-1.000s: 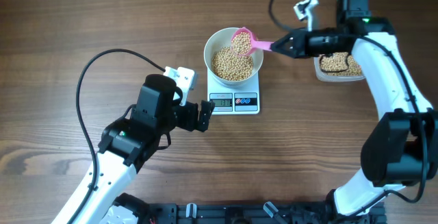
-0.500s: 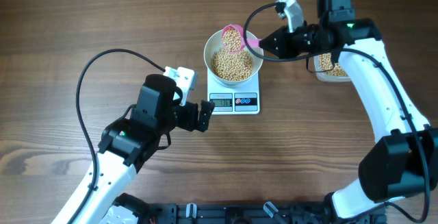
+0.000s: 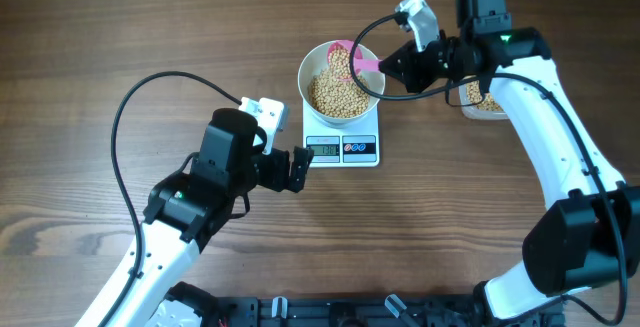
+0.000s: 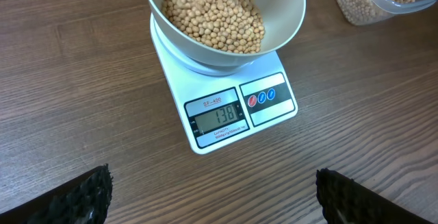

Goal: Scoop item into bowl and weigh 150g on scale
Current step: 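Tilt the pink scoop slowly to pour soybeans into the white bowl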

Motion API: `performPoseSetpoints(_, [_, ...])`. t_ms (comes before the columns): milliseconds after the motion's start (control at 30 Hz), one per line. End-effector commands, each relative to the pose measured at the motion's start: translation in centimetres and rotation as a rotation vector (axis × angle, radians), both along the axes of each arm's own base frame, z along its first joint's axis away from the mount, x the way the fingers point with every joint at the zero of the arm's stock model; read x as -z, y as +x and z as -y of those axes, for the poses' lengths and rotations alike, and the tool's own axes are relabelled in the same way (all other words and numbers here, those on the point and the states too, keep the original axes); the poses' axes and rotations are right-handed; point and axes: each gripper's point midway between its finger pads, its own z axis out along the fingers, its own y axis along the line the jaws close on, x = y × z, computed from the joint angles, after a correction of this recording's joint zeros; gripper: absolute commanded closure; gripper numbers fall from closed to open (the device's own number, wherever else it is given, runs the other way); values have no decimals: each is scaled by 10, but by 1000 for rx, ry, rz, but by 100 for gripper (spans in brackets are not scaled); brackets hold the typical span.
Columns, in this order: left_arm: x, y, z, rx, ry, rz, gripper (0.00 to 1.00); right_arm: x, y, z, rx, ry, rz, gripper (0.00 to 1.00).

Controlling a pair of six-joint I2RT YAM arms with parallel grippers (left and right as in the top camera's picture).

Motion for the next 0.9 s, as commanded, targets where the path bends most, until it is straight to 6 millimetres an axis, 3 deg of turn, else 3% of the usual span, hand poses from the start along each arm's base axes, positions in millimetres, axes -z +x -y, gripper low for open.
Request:
performPoseSetpoints(0, [-3, -1, 0, 13, 0, 14, 0, -14, 0, -7, -34, -40, 77, 96])
performPoseSetpoints(433, [-3, -1, 0, 13, 0, 14, 0, -14, -2, -10, -19, -30, 49, 96])
performPoseSetpoints(600, [-3, -1, 0, 13, 0, 14, 0, -14, 0, -3, 87, 18, -42, 96])
performPoseSetpoints(867, [-3, -1, 0, 13, 0, 14, 0, -19, -13, 2, 68, 107, -127, 96])
